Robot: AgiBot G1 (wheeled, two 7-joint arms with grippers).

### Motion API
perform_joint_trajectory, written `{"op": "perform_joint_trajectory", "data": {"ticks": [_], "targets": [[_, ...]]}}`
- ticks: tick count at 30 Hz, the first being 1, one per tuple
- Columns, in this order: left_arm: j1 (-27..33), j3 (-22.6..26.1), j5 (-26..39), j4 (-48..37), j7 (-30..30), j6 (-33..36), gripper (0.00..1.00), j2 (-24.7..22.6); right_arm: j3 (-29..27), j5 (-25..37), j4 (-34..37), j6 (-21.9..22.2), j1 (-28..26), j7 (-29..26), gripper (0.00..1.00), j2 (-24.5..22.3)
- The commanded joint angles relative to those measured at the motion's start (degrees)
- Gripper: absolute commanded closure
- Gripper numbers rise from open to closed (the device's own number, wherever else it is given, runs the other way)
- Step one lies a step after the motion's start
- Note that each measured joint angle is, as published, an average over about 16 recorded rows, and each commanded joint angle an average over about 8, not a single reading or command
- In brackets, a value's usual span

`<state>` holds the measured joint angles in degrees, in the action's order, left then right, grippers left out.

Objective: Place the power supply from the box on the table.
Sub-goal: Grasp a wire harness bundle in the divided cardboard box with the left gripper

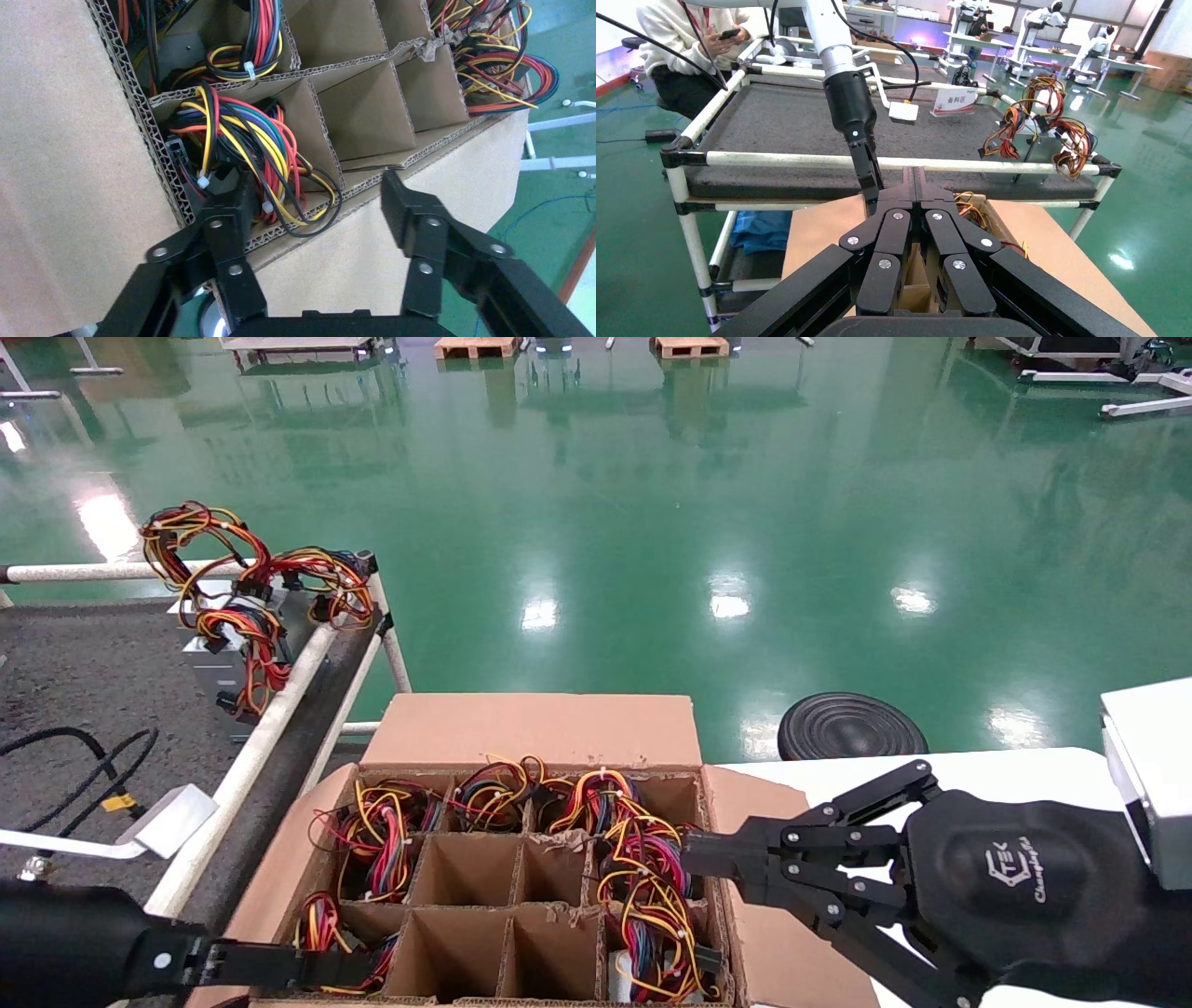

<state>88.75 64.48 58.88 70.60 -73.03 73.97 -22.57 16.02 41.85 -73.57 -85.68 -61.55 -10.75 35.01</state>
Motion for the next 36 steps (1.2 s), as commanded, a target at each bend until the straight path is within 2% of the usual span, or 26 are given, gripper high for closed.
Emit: {"op": "perform_joint_trajectory", "data": {"ticks": [1, 36], "targets": [[0.16, 0.07, 0.19, -0.01, -0.24, 0.05, 1.0, -0.1, 0.0, 0.0, 0.0, 0.0, 0.0, 0.0, 1.0, 0.0], [-0.9, -0.07, -0.41, 0.83, -0.35, -0.84, 1.0, 1.29, 0.0, 0.0, 0.0, 0.0, 0.0, 0.0, 1.0, 0.0]]}}
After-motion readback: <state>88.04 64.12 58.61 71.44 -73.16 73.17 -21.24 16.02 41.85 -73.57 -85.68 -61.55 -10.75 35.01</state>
